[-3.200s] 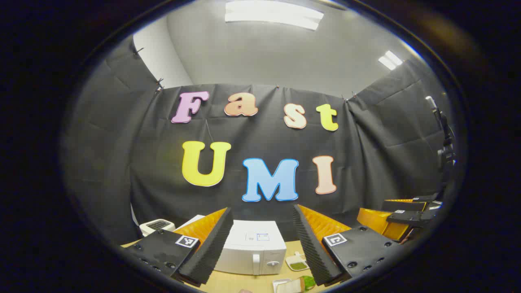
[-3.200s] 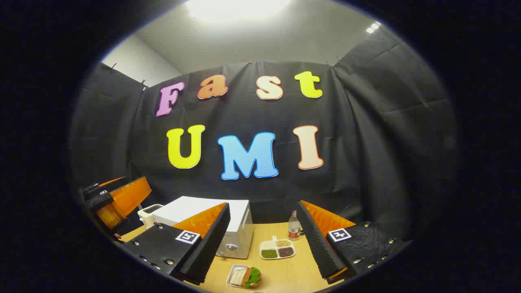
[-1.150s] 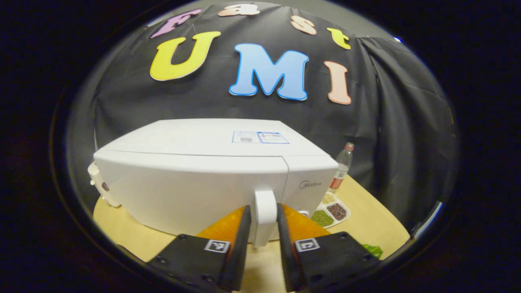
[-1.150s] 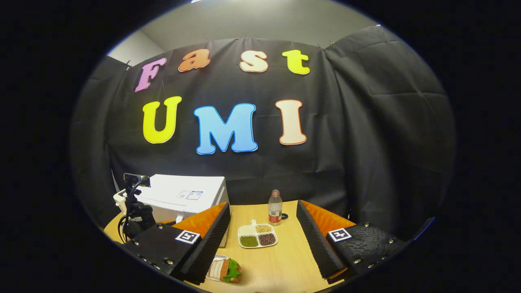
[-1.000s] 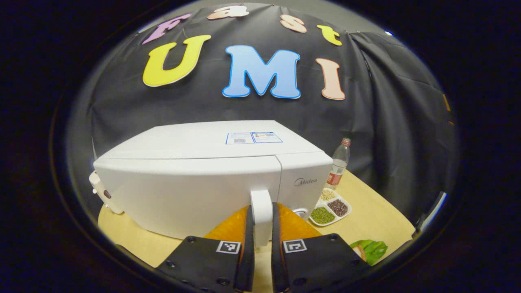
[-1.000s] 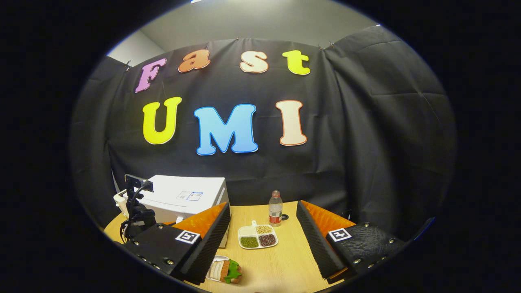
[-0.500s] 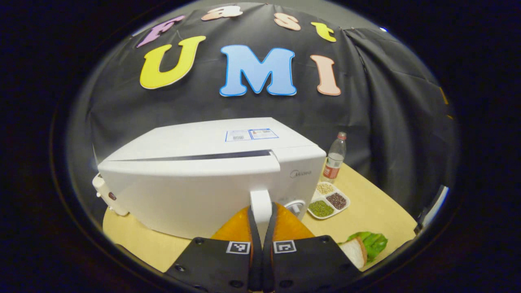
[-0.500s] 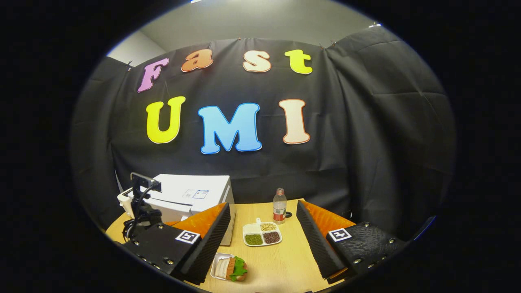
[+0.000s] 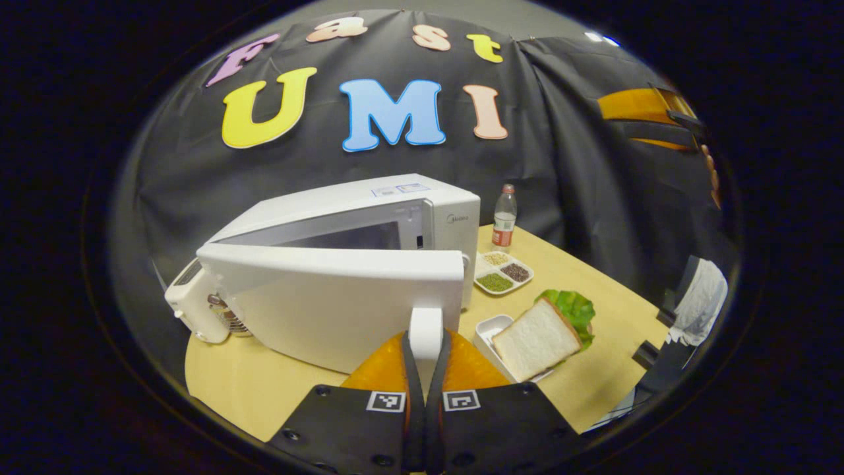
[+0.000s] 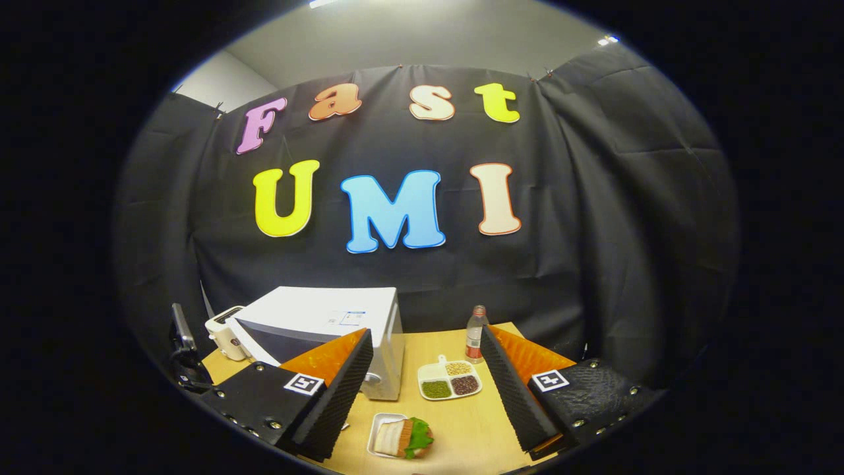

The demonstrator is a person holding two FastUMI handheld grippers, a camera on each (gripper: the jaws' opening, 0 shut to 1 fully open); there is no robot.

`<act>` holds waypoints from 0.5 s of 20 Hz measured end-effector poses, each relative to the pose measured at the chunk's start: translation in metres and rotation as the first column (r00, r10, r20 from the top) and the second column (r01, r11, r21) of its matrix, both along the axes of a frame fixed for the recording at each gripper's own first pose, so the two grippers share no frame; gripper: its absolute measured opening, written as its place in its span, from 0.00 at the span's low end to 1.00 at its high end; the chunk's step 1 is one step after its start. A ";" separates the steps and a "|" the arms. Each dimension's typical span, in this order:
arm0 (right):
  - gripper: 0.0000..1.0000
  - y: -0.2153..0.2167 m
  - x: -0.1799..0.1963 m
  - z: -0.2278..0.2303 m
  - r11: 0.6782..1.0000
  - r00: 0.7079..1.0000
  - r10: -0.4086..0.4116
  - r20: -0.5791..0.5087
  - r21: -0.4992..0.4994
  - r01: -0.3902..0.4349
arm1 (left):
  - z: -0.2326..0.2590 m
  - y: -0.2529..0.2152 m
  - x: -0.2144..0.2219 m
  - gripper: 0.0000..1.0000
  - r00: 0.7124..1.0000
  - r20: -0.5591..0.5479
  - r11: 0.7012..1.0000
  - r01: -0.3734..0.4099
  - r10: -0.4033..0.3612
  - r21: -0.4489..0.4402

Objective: Open the microwave oven with the left hand, put the food in, and close the microwave oven.

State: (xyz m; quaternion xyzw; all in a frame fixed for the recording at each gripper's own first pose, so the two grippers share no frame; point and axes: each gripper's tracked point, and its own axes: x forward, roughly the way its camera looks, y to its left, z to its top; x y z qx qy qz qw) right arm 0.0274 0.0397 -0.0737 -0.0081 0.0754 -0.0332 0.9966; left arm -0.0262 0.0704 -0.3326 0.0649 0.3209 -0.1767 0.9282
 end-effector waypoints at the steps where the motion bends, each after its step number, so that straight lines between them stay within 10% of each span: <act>1: 0.99 0.012 0.001 -0.001 1.000 1.000 0.015 -0.003 0.003 -0.015 | 0.002 0.008 -0.010 0.07 1.000 -0.009 1.000 0.017 -0.017 0.001; 10: 0.99 0.095 -0.006 -0.022 0.995 0.994 0.103 -0.030 0.005 -0.103 | 0.018 0.096 -0.090 0.07 0.998 -0.049 0.997 0.044 -0.040 0.071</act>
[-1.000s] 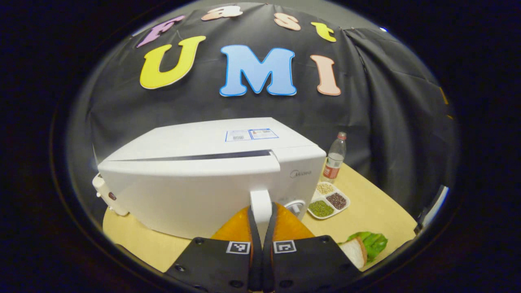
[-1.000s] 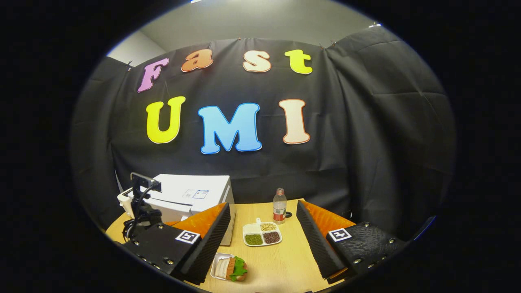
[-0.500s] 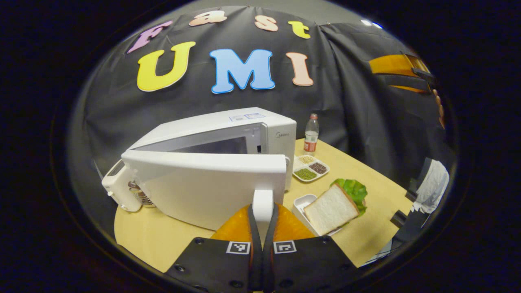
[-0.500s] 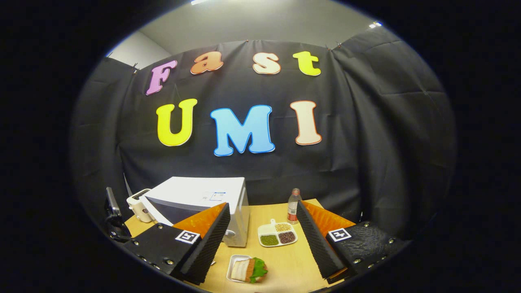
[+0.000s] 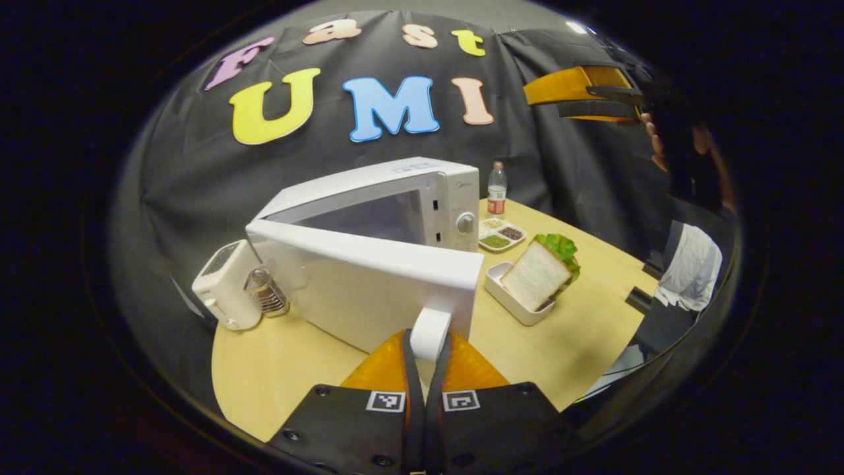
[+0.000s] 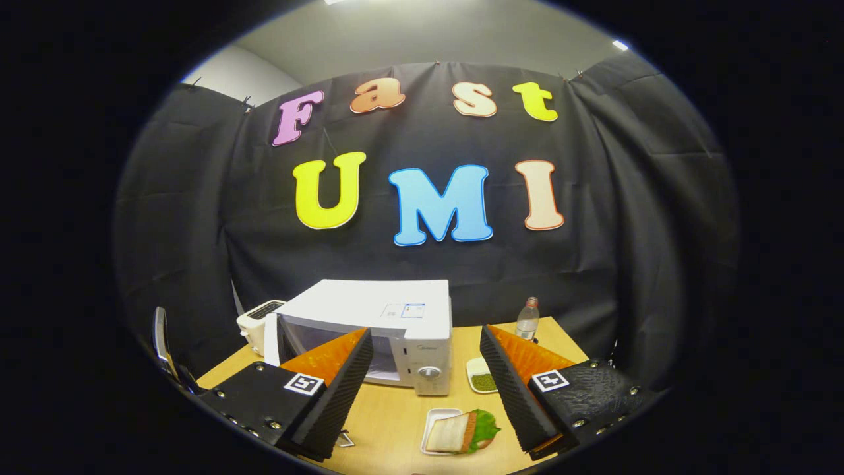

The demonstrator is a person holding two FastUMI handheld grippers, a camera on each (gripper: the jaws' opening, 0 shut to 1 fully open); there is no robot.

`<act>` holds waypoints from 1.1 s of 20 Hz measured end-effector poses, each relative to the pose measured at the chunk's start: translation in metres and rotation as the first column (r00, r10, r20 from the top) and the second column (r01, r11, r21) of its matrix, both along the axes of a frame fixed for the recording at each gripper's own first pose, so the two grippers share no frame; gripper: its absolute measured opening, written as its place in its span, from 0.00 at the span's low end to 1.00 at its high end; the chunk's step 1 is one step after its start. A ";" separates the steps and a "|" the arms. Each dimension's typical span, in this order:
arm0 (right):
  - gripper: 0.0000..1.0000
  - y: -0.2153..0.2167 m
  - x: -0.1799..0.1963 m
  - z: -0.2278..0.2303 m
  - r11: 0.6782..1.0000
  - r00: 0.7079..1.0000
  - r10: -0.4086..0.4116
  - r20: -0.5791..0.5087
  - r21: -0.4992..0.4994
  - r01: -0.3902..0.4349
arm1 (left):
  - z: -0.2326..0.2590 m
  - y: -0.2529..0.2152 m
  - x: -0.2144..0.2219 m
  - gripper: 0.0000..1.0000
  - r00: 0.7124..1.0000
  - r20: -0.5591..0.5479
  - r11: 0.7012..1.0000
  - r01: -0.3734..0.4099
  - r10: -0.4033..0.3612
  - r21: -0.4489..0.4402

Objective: Open the microwave oven with the left hand, put the food in, and close the microwave oven.

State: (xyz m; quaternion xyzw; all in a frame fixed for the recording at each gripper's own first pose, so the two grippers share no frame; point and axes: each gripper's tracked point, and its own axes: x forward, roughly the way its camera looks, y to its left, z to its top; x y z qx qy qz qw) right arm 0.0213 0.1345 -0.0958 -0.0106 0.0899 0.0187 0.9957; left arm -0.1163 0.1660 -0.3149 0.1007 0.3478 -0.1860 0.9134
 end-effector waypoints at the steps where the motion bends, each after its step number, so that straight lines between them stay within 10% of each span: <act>1: 0.99 0.007 0.000 -0.002 1.000 1.000 0.004 -0.004 0.003 -0.004 | 0.001 0.012 -0.007 0.07 1.000 -0.002 1.000 -0.006 0.006 0.014; 13: 0.99 0.057 -0.004 -0.022 1.000 0.998 0.026 -0.060 0.001 -0.026 | 0.007 0.157 -0.055 0.08 0.997 0.059 0.992 -0.064 0.058 0.107; 22: 0.99 -0.010 0.003 -0.067 0.990 0.969 -0.115 -0.220 0.050 0.129 | 0.007 0.207 -0.058 0.09 0.997 0.067 0.994 -0.036 0.030 0.102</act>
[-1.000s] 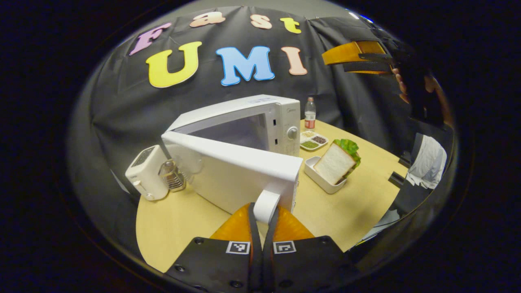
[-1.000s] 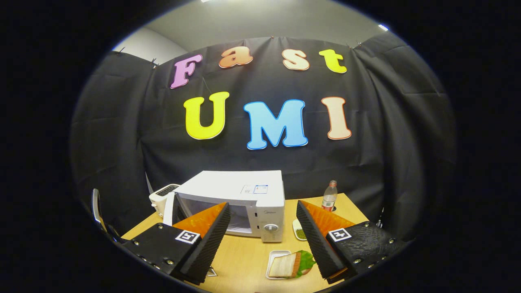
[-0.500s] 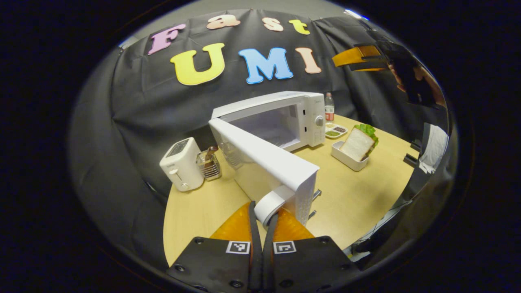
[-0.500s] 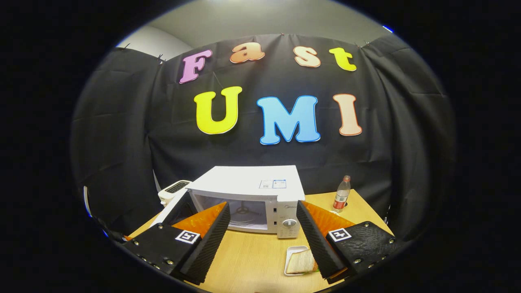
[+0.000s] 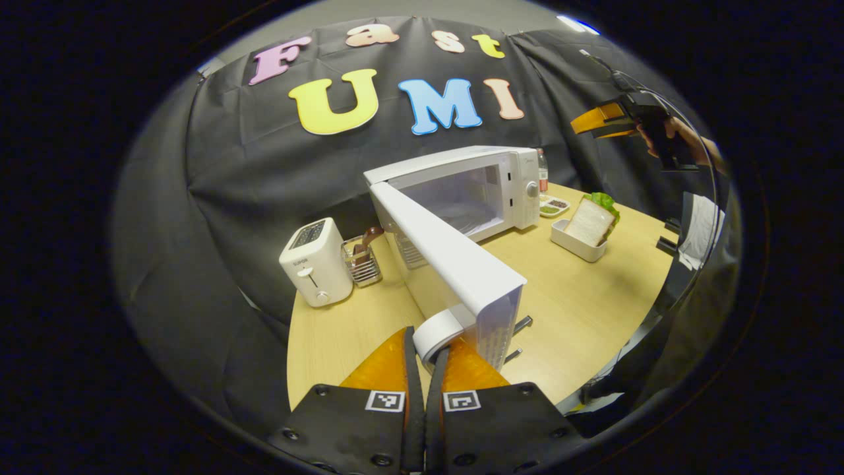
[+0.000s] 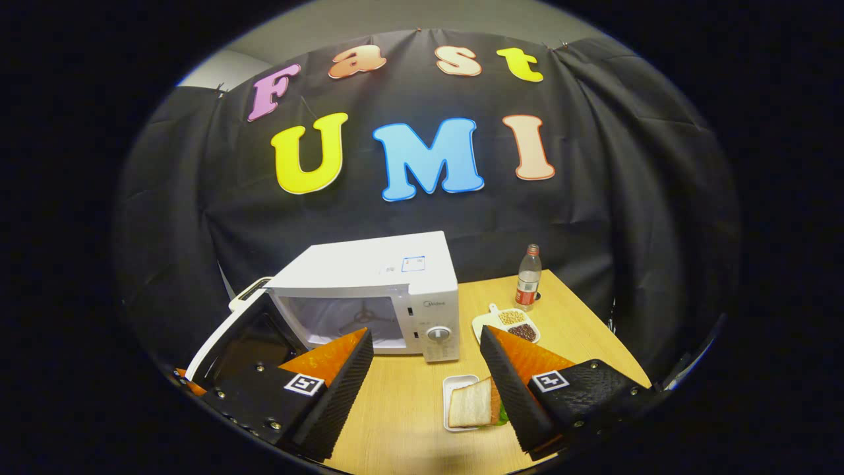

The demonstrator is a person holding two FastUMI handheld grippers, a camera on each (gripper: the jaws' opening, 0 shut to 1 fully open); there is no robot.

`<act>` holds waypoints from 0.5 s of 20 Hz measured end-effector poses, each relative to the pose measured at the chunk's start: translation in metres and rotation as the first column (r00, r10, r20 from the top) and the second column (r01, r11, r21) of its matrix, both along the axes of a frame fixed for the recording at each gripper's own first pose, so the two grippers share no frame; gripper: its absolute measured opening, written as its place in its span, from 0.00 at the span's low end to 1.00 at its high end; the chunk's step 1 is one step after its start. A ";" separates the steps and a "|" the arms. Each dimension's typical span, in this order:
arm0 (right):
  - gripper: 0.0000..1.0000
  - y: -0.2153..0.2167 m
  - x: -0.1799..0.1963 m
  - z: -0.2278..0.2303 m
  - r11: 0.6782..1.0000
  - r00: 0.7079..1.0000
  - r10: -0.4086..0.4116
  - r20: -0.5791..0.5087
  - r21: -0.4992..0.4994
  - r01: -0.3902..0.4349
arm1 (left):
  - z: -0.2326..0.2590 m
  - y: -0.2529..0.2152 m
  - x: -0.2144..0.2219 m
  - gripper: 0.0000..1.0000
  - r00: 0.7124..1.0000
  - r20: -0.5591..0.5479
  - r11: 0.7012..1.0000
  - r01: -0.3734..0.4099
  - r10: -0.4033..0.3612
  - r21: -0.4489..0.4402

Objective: Open the microwave oven with the left hand, put the food in, and close the microwave oven.

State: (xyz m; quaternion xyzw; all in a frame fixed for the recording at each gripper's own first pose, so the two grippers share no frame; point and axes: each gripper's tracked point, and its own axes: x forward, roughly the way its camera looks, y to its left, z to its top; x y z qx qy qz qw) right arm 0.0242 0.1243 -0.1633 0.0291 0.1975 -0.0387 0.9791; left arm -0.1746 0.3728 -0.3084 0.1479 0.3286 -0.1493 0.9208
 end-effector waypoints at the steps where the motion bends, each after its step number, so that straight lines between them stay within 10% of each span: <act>1: 0.99 -0.011 0.001 -0.007 1.000 1.000 -0.013 -0.027 -0.005 0.013 | 0.002 0.000 0.000 0.09 1.000 0.002 1.000 0.007 -0.007 -0.004; 10: 0.99 -0.077 -0.029 -0.105 1.000 0.941 -0.014 -0.338 0.009 0.018 | 0.018 0.036 -0.029 0.17 0.983 -0.002 0.981 -0.186 0.186 -0.054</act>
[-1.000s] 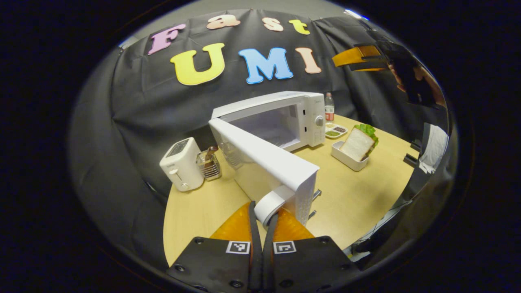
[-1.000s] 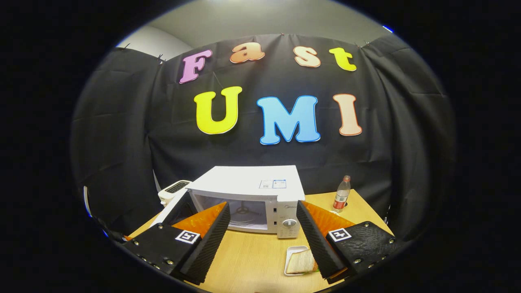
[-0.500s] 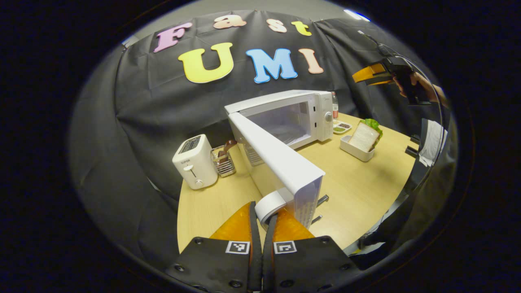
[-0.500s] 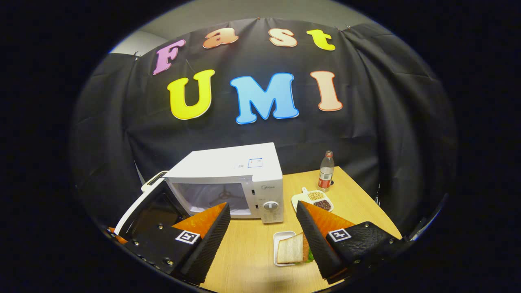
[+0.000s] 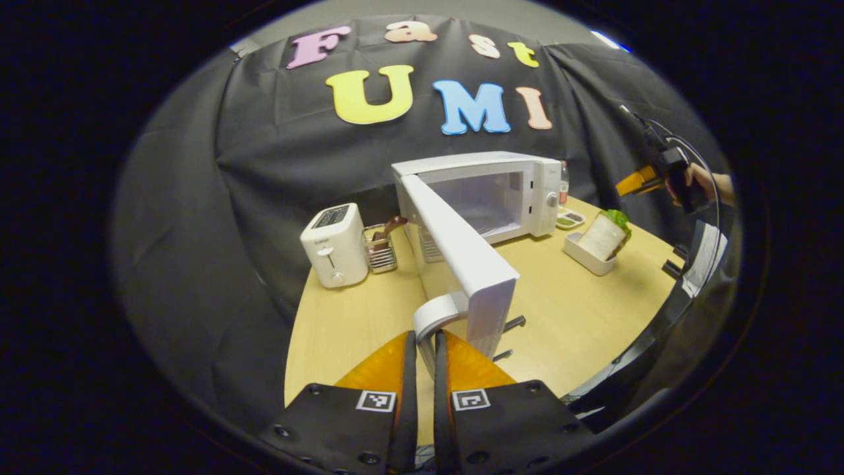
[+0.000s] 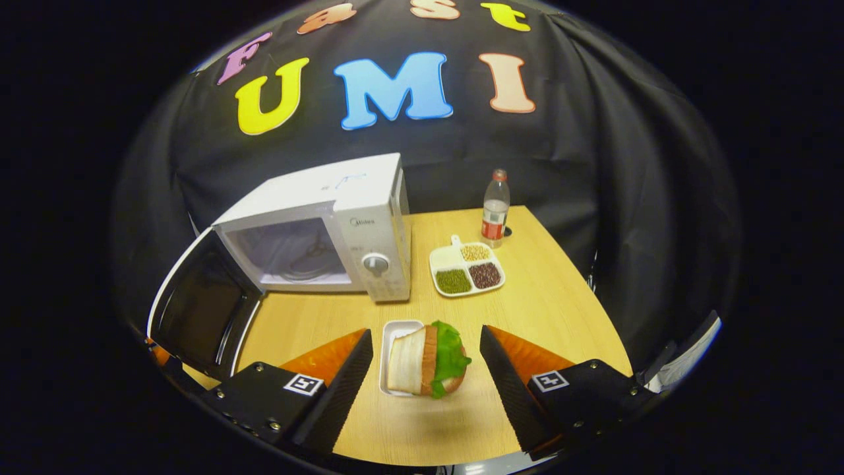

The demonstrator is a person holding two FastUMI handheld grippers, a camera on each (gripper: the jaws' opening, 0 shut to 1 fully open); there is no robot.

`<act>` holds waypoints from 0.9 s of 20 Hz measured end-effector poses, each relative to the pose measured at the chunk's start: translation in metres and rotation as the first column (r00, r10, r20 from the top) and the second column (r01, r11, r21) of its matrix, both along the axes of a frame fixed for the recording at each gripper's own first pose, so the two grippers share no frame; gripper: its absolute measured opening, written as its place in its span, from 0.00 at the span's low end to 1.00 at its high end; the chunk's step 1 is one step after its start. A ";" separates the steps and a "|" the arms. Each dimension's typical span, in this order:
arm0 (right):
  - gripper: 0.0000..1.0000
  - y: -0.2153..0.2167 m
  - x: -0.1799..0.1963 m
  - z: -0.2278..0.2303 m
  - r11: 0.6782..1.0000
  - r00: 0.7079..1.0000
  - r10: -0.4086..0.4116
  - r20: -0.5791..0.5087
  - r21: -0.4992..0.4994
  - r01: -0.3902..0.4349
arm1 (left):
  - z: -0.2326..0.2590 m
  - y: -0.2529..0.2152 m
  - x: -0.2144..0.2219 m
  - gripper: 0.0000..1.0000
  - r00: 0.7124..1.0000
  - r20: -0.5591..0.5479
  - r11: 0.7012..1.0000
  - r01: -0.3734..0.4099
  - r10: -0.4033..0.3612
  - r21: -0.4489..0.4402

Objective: Open the microwave oven with the left hand, put the food in, and close the microwave oven.

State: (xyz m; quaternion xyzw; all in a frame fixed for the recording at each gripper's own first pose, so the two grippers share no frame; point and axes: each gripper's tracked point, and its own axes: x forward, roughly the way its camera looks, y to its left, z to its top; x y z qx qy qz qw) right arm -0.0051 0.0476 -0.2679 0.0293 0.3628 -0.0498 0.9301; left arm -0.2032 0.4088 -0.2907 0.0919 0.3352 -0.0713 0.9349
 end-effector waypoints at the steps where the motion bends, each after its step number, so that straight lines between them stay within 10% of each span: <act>1: 0.99 -0.003 -0.004 -0.013 1.000 0.999 -0.005 -0.032 0.028 0.006 | 0.010 0.010 -0.006 0.17 0.999 0.006 0.999 -0.047 0.047 0.004; 6: 0.99 -0.015 -0.002 -0.063 0.985 0.987 -0.035 -0.159 0.161 0.061 | 0.131 -0.004 0.023 0.05 0.949 0.241 0.979 -0.201 0.205 -0.043; 10: 0.98 -0.016 -0.001 -0.081 0.970 0.977 -0.016 -0.211 0.235 0.066 | 0.207 -0.092 0.085 0.96 0.873 0.419 0.965 -0.188 0.249 -0.180; 14: 0.96 -0.012 -0.002 -0.092 0.955 0.971 0.021 -0.238 0.292 0.051 | 0.242 -0.192 0.130 0.99 0.849 0.500 0.972 -0.063 0.172 -0.228; 18: 0.68 0.001 0.002 -0.098 0.927 0.966 0.082 -0.247 0.374 0.017 | 0.245 -0.231 0.157 0.98 0.855 0.498 0.973 -0.035 0.147 -0.227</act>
